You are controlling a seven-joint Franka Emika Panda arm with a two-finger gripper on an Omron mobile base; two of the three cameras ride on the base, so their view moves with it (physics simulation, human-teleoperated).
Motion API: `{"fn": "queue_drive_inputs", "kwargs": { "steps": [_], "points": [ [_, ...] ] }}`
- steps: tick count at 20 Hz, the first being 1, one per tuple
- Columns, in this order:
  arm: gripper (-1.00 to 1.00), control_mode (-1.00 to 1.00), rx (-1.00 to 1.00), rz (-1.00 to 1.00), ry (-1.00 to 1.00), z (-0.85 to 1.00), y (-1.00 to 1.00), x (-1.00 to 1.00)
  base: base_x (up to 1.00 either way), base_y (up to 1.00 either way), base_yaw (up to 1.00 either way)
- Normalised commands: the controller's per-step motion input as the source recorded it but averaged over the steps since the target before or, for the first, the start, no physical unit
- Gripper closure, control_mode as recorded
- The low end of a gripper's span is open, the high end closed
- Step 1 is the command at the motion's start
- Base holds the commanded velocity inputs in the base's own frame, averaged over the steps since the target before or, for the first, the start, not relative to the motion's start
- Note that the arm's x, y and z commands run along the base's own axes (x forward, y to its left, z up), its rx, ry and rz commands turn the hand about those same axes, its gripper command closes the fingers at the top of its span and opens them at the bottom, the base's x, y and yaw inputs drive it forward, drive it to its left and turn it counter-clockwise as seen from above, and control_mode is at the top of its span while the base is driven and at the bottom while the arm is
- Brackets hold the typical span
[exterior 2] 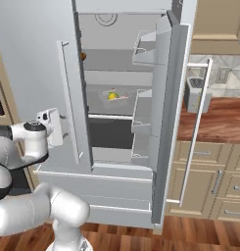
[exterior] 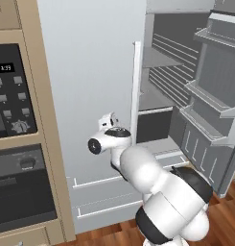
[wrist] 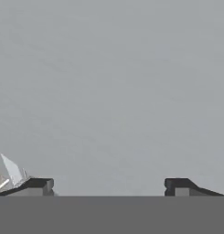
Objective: Place the tupperware on the second highest shelf of the fridge. Make space for the tupperware among the existing items by rearranging them on the shelves if needed. Close the fridge door when finished.
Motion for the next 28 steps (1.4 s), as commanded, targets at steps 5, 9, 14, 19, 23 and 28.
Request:
{"fn": "queue_drive_inputs", "kwargs": {
  "steps": [5, 9, 14, 19, 23, 28],
  "points": [
    [-1.0, -1.0, 0.12, 0.52, -0.3, 0.02, -0.02, 0.91, 0.0, 0.0, 0.0],
    [-1.0, -1.0, 0.18, 0.5, -0.13, 0.09, -0.22, 1.0, 0.0, 0.0, 0.0],
    [-1.0, -1.0, 0.04, 0.41, -0.14, 0.14, -0.04, 0.19, 0.0, 0.0, 0.0],
    [-1.0, -1.0, 0.0, 0.28, -0.2, 0.96, 0.39, -0.99, 0.0, 0.0, 0.0],
    [-1.0, -1.0, 0.0, 0.18, 0.07, 0.81, 0.75, -1.0, 0.0, 0.0, 0.0],
    [-1.0, -1.0, 0.01, 0.04, 0.23, 0.32, 0.7, -0.95, 0.0, 0.0, 0.0]
  ]
}}
